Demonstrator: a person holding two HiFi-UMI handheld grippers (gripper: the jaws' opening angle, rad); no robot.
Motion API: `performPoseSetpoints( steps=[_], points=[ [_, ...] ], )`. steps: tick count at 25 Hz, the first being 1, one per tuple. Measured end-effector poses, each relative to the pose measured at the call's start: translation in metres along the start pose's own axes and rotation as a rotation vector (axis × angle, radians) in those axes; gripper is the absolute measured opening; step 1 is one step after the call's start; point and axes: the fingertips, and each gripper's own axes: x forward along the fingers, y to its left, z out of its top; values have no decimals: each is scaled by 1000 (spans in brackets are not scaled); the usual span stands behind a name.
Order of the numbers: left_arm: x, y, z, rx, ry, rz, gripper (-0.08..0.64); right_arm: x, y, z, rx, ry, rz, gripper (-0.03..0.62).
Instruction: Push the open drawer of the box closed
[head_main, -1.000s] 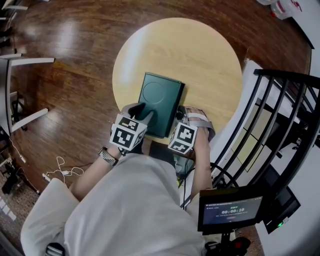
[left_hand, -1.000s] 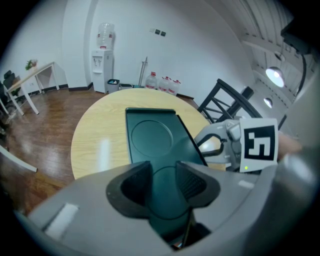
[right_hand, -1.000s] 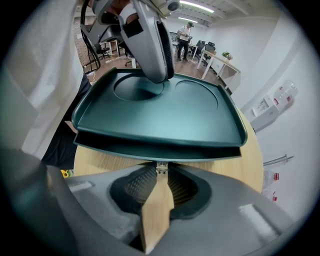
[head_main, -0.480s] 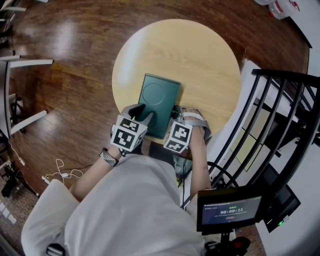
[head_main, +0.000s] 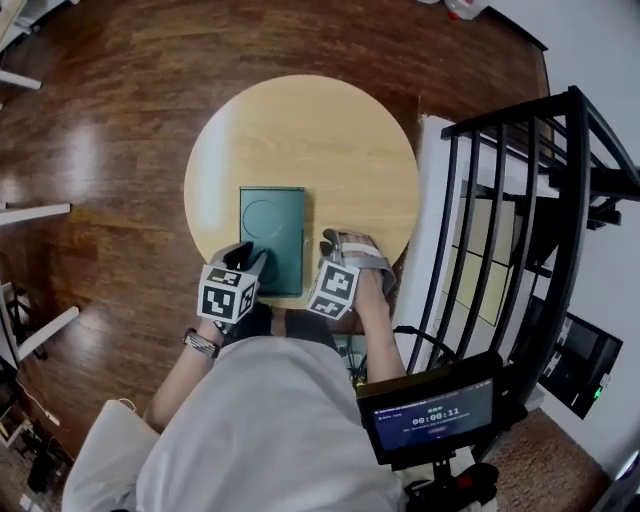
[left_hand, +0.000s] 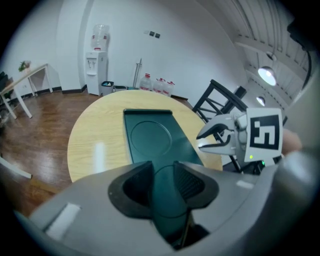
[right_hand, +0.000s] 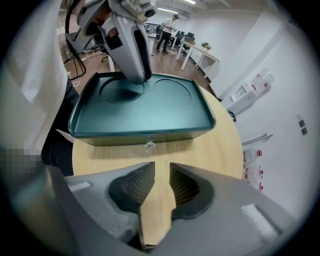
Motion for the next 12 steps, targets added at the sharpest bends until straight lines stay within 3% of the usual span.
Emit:
performPoseSetpoints(
  steps=[5, 12],
  points=[
    [-39, 34, 7, 3, -40, -60, 149, -40, -18, 35, 132, 43, -124, 97],
    [-76, 33, 40, 113, -135, -83, 147, -89, -31, 59, 307, -13, -227, 95]
  ],
)
